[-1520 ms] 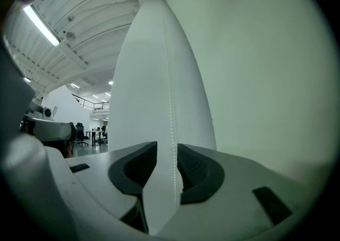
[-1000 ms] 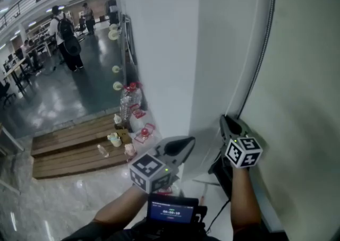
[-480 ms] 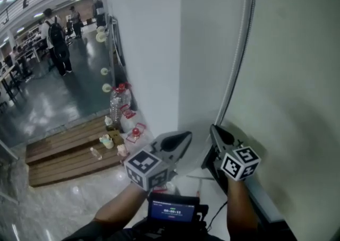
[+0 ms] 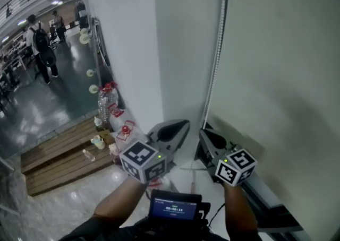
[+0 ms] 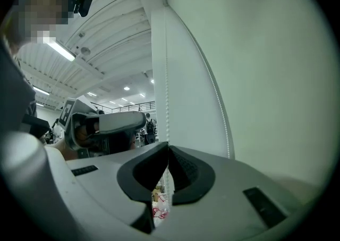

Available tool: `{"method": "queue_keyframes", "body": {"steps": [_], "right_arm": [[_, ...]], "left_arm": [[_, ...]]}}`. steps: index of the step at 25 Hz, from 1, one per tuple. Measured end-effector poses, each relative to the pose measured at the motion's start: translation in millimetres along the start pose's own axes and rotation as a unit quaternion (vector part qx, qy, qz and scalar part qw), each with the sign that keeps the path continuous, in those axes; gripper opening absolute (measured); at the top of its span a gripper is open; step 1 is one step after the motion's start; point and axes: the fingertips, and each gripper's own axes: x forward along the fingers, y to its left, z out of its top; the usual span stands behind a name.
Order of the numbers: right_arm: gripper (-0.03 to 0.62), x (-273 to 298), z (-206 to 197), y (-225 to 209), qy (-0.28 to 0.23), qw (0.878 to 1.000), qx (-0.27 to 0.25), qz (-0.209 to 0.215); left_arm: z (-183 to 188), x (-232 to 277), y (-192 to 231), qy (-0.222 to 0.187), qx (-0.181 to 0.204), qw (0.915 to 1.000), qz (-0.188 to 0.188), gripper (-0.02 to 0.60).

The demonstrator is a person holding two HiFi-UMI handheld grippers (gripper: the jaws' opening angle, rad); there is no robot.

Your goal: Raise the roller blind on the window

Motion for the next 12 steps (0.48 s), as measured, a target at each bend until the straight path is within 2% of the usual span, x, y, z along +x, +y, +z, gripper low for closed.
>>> {"method": "queue_keyframes", "body": {"steps": [4,10,11,12], "right_arm": [[0.002,-5,0,5,0.002,1.000,-0.005,-0.007],[0.002,-7,-2,17,0.007,1.000,-0.009,0.000],[0.000,-8,-3,18,0.008,1.000,-0.012,0.000],[0.000,-9,-2,19,0.009,1.000,-0.014,-0.001]], "left_arm": [[7,5,-10,-0.001,0.012,0.9997,-0.021,-0.006],[5,20,-23,0.010,0.007,0.9987,-0.050,-0.005],[4,22,-25,0.013,0.005,0.9983,-0.056,0.024],[4,25,-28,0.016,0.003,0.9979,-0.063,0.110]]}}
